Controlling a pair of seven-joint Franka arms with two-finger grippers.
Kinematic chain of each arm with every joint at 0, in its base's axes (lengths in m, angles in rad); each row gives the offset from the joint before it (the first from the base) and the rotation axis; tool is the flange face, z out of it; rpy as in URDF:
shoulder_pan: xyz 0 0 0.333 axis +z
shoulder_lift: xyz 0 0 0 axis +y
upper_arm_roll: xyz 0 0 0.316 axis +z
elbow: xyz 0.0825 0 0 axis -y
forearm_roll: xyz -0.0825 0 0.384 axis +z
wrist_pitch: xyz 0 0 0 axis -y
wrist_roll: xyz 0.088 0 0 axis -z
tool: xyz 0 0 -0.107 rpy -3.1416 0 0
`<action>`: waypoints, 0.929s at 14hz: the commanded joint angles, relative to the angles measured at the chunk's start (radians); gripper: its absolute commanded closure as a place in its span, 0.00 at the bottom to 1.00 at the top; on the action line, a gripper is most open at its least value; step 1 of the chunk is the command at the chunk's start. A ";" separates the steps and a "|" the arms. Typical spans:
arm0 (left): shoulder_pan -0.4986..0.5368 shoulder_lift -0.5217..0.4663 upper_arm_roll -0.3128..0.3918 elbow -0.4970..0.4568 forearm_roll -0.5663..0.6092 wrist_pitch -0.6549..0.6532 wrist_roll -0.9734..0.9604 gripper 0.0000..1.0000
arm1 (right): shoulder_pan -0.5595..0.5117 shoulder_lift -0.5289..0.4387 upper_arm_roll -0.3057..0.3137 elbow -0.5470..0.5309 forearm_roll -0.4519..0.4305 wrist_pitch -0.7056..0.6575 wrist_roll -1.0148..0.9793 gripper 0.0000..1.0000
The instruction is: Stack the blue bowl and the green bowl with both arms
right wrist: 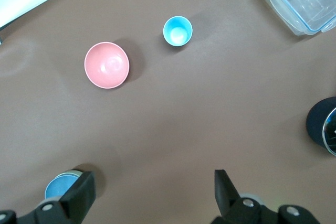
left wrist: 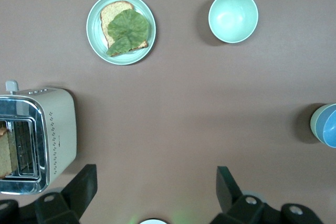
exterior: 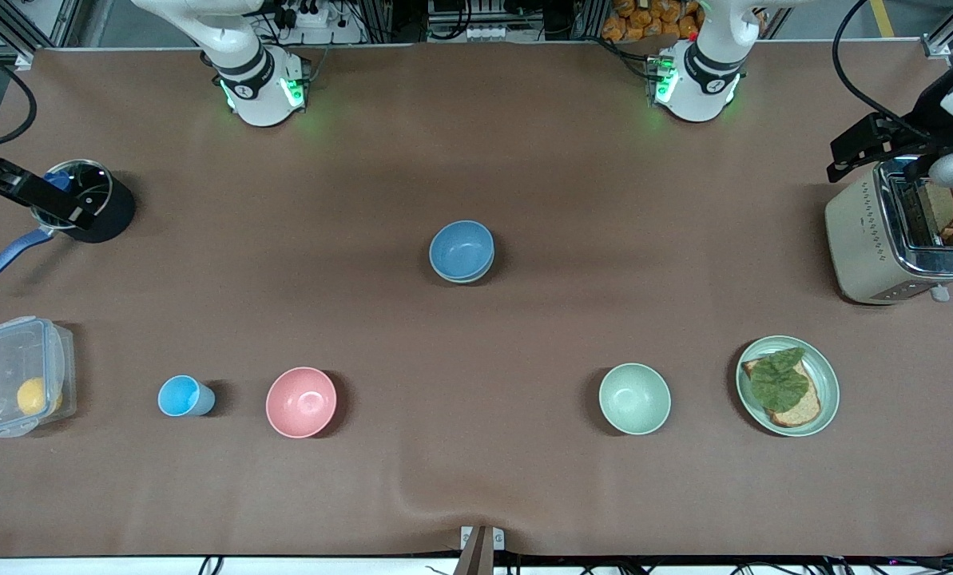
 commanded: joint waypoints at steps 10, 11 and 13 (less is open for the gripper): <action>0.027 0.002 -0.009 -0.003 0.020 -0.014 0.077 0.00 | -0.028 -0.021 0.012 0.000 -0.020 -0.040 -0.076 0.00; 0.027 0.002 -0.010 -0.004 0.022 -0.014 0.077 0.00 | -0.028 -0.023 0.013 0.000 -0.022 -0.041 -0.082 0.00; 0.027 0.002 -0.010 -0.004 0.022 -0.014 0.076 0.00 | -0.029 -0.038 0.016 -0.009 -0.025 -0.041 -0.135 0.00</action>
